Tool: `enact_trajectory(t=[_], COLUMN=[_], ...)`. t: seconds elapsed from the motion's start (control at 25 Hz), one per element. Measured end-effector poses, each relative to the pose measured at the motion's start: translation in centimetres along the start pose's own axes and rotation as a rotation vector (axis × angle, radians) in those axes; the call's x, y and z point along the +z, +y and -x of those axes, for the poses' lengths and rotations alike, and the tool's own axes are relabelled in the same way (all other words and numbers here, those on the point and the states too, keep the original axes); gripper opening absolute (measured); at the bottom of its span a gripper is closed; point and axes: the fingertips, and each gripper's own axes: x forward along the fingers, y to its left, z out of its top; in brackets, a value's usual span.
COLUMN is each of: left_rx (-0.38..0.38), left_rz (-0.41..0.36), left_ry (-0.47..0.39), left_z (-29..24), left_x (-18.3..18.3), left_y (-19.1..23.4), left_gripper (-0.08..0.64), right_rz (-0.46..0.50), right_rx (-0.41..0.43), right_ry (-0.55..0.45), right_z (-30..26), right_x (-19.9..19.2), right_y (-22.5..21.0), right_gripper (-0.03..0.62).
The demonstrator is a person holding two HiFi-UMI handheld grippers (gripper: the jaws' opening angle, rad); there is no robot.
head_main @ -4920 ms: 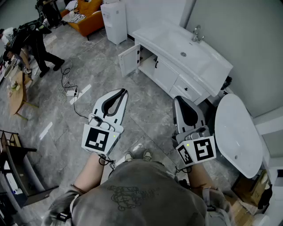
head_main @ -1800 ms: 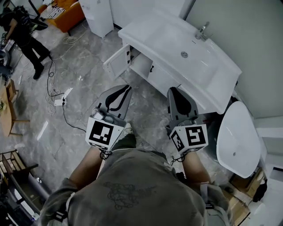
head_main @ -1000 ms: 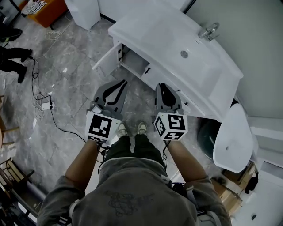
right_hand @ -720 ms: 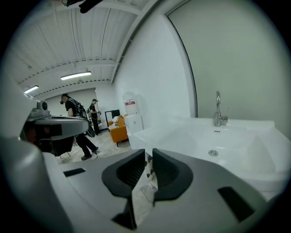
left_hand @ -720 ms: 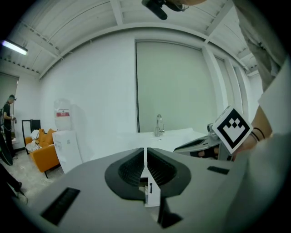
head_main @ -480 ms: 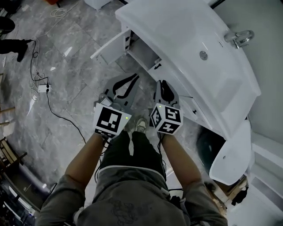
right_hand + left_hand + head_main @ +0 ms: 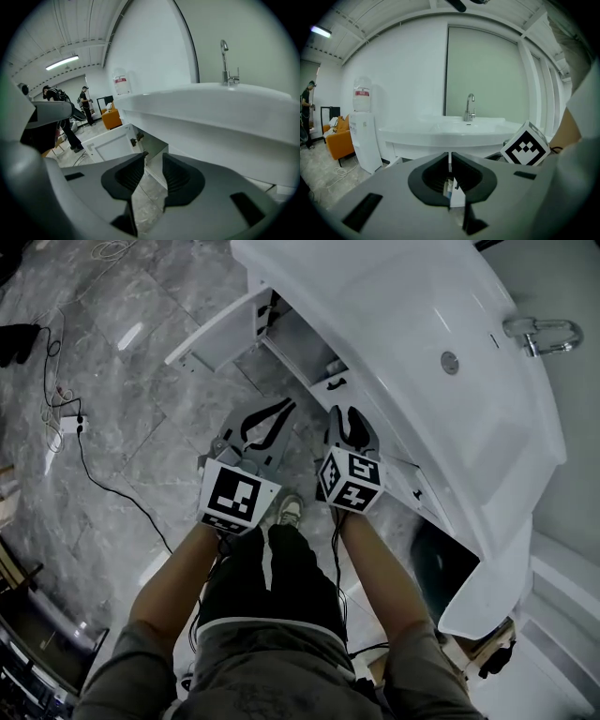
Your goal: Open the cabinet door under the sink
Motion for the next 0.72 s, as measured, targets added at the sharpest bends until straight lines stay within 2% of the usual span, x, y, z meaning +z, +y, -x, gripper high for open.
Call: enact_trajectory(t=[0.28,0.48,0.72], left_rx=[0.032,0.043,0.042], left_rz=[0.059,0.058,0.027], left_ry=[0.001,0.002,0.04], left_z=[-3.5,-5.8,-7.9], left_x=[-5.4,-8.4,-12.6], left_y=[1.8,2.8,3.7], left_gripper=[0.031,0.031,0.031], right_rz=[-0.006,-0.031,-0.028], right_rx=[-0.041,-0.068,-0.083], right_ry=[0.045,0.051,0.067], right_z=[-5.6,-9.0,-12.7], right_x=[-4.4,-6.7,-8.8], right_y=[-1.7,-2.8,-4.2], right_gripper=[0.106,0.107,0.123])
